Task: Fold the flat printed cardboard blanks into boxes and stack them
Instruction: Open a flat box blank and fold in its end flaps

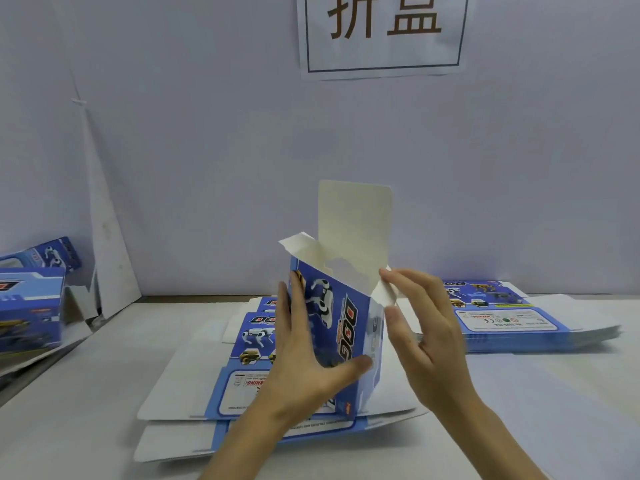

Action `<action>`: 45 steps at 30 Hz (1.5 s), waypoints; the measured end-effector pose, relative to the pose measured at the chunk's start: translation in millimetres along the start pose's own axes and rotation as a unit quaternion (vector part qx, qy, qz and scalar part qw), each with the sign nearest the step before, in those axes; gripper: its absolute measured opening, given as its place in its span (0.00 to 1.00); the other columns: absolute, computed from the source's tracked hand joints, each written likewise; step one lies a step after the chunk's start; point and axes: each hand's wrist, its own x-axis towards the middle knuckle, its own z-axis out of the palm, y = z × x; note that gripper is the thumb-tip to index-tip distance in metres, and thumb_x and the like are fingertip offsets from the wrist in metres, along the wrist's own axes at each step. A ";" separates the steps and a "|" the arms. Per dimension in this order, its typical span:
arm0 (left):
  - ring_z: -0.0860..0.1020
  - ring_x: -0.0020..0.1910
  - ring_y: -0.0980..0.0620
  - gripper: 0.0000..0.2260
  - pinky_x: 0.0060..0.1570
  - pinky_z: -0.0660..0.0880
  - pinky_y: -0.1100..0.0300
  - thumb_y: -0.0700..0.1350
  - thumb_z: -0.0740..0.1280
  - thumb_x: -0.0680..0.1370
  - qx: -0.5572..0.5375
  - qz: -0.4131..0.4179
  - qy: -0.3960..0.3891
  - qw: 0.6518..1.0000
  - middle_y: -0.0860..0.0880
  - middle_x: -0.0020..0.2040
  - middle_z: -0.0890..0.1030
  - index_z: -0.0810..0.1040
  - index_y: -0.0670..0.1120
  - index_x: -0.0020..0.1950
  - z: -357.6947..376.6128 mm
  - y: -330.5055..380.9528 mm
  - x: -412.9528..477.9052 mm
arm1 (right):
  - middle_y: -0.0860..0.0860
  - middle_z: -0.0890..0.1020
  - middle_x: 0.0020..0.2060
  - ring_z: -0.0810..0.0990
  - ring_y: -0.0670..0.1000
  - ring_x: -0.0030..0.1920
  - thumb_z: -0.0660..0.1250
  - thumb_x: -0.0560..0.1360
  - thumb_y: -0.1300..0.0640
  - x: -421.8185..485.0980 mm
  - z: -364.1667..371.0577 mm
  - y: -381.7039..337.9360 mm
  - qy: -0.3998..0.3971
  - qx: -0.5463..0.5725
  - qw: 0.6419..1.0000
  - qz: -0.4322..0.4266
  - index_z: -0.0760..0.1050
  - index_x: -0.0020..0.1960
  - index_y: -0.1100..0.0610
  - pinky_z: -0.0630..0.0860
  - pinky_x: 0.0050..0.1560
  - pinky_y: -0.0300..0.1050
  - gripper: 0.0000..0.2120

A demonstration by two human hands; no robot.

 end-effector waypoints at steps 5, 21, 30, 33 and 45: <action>0.47 0.76 0.55 0.54 0.69 0.64 0.50 0.63 0.72 0.67 0.099 0.058 0.044 0.992 0.70 0.71 0.39 0.22 0.72 0.62 6.7 -4.2 -4.4 | 0.47 0.75 0.55 0.74 0.42 0.57 0.55 0.78 0.41 -0.3 0.3 -8.1 -0.011 0.022 1.000 -0.013 0.73 0.58 0.47 0.71 0.51 0.28 0.15; 0.61 0.65 0.59 0.59 0.63 0.69 0.55 0.64 0.78 0.52 0.041 0.014 0.050 0.998 0.69 0.53 0.55 0.30 0.81 0.57 -16.4 -9.4 5.7 | 0.45 0.78 0.31 0.73 0.43 0.31 0.68 0.75 0.51 114.0 1.1 -19.5 -0.082 -0.072 0.988 0.107 0.78 0.43 0.58 0.66 0.30 0.31 0.10; 0.59 0.64 0.71 0.56 0.50 0.68 0.77 0.67 0.74 0.53 0.046 0.031 0.054 0.997 0.69 0.56 0.54 0.32 0.77 0.62 -7.4 -18.4 5.4 | 0.51 0.70 0.27 0.68 0.48 0.31 0.65 0.74 0.59 57.9 0.3 34.9 -0.105 0.251 0.717 0.642 0.70 0.37 0.56 0.61 0.32 0.40 0.07; 0.58 0.64 0.70 0.56 0.56 0.71 0.68 0.65 0.75 0.55 0.058 0.039 0.055 0.996 0.68 0.59 0.53 0.33 0.74 0.64 -6.3 -18.0 4.2 | 0.51 0.73 0.25 0.71 0.48 0.28 0.63 0.75 0.60 48.6 2.7 32.4 -0.138 0.274 0.696 0.649 0.72 0.37 0.57 0.64 0.31 0.39 0.08; 0.57 0.63 0.75 0.54 0.61 0.71 0.59 0.66 0.76 0.56 0.059 0.031 0.042 0.997 0.69 0.61 0.53 0.37 0.73 0.65 -9.2 -14.9 3.5 | 0.51 0.72 0.25 0.68 0.46 0.21 0.64 0.66 0.62 47.1 1.2 33.1 -0.153 0.366 0.653 0.645 0.73 0.36 0.58 0.62 0.23 0.34 0.02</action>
